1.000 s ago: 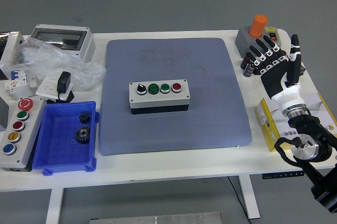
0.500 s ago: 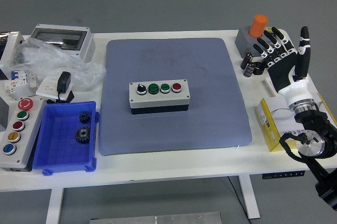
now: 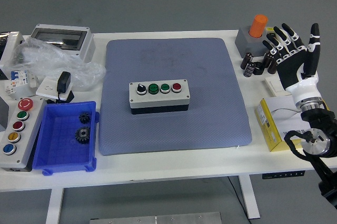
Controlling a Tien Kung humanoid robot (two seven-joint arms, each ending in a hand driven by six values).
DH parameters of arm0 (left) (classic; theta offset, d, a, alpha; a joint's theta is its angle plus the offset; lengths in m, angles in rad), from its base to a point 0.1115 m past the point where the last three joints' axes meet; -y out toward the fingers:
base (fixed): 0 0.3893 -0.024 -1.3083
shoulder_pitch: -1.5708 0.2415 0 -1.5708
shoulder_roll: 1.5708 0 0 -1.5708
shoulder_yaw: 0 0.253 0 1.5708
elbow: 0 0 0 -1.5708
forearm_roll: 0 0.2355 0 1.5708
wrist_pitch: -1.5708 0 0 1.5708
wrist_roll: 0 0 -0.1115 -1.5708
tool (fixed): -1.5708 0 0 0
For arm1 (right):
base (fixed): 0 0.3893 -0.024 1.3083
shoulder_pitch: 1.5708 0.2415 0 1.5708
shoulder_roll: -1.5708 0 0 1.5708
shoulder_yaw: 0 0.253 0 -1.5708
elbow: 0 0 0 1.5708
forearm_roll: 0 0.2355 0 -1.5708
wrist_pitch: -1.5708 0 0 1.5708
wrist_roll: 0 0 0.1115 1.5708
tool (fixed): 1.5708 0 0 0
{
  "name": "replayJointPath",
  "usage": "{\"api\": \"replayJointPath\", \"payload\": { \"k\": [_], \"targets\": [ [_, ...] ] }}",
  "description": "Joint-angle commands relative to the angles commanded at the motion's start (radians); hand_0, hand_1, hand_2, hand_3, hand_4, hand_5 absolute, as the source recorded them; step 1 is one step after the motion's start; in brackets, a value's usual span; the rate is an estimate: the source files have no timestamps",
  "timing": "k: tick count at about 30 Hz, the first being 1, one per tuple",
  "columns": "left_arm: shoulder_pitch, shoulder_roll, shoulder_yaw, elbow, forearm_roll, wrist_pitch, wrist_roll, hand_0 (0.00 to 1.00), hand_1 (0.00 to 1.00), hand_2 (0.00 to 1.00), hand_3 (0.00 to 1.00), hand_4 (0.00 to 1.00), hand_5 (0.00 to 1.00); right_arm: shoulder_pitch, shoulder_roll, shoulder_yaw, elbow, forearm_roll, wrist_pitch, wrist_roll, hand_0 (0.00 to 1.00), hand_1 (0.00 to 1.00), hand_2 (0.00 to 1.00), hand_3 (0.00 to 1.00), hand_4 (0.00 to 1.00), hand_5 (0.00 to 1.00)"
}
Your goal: Pick up the button,place it on the desk,press the button,press the button
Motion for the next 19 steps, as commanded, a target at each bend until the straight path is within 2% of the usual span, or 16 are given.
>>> {"api": "replayJointPath", "payload": {
  "k": [7,8,19],
  "targets": [
    [-0.002,0.002,-0.087,-0.010,0.090,-0.005,0.002,0.619,0.646,0.608,0.627,0.653,0.385,-0.009,-0.008,0.013,0.008,-0.020,-0.018,-0.009,0.749,0.675,0.725,0.688,0.918,0.813],
    [-0.002,0.002,-0.092,-0.011,0.096,-0.005,0.004,0.618,0.647,0.609,0.628,0.654,0.378,-0.009,-0.010,0.016,0.011,-0.027,-0.023,-0.012,0.747,0.675,0.725,0.688,0.897,0.787],
    [-0.002,0.005,-0.099,-0.010,0.104,-0.005,0.008,0.618,0.647,0.608,0.628,0.656,0.372,-0.005,-0.020,0.038,0.044,-0.106,-0.055,-0.037,0.744,0.675,0.725,0.687,0.892,0.775]
  ]
}}
